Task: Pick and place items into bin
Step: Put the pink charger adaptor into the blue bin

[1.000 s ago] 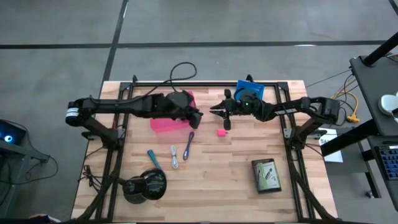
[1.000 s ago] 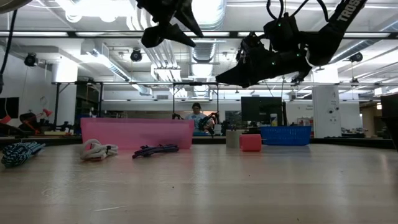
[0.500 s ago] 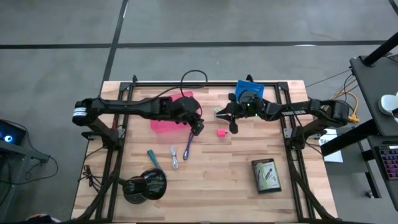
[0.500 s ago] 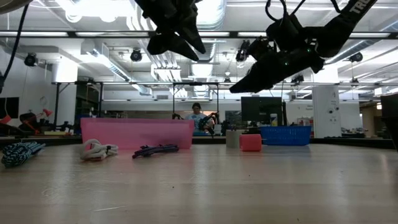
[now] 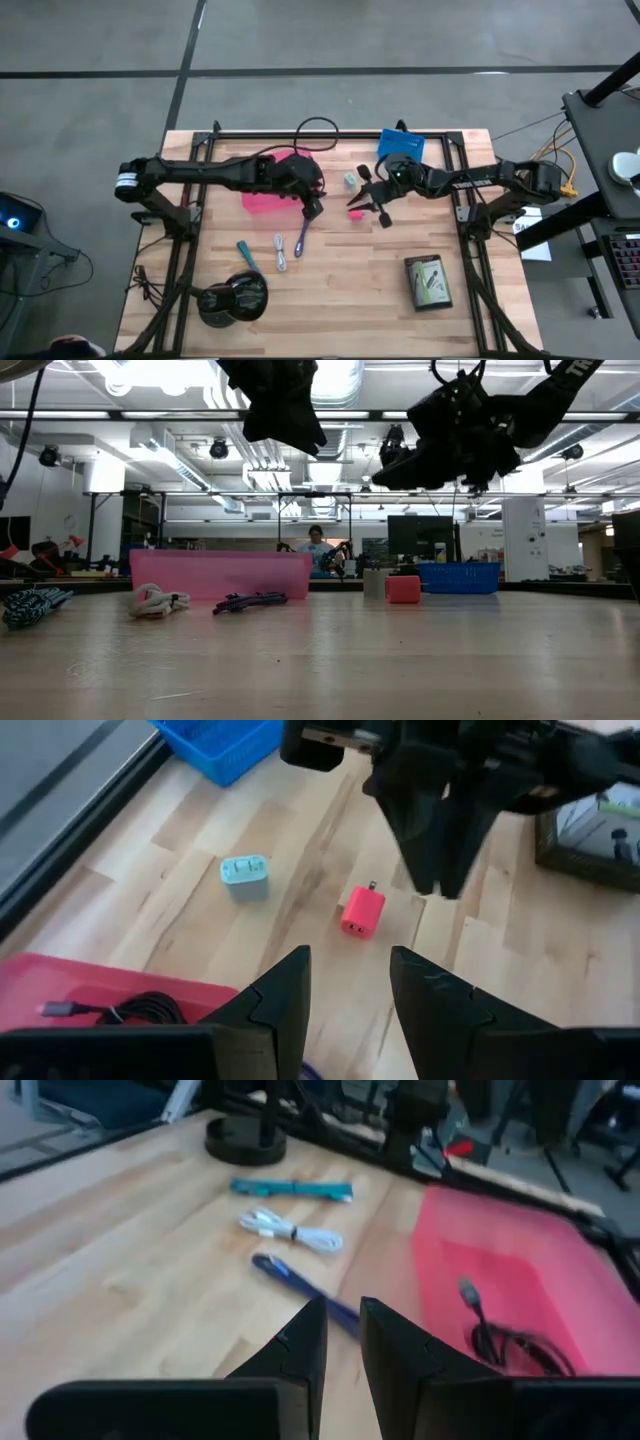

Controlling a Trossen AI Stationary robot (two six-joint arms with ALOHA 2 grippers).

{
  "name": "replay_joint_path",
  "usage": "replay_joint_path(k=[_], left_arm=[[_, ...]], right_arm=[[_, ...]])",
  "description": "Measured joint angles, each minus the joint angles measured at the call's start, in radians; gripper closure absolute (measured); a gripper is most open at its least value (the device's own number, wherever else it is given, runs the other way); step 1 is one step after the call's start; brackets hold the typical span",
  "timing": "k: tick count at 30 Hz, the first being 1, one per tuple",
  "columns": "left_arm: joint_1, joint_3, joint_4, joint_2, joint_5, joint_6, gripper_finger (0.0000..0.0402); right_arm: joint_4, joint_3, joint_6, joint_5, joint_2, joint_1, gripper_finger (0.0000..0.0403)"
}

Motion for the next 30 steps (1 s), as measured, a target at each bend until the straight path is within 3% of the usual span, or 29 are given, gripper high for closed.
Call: replay_joint_path(k=[9,15,23,30], left_arm=[[0.007,-0.003,-0.001,-0.023,-0.043,0.134,0.0279],[0.007,-0.008,-0.002,-0.058,-0.055,0.135,0.0279],[0.007,-0.012,-0.002,-0.078,-0.056,0.135,0.0279],[0.007,-0.013,-0.001,-0.079,-0.061,0.181,0.0278]], right_arm=[[-0.009,0.017,0.059,-0.002,0.0,0.031,0.0346],[-0.081,0.017,0.077,0.01,0.0,0.033,0.0294],[-0.217,0.017,0.078,0.284,0.0,0.033,0.0241],[-0.285,0.017,0.08,0.295,0.016,0.043,0.0225]])
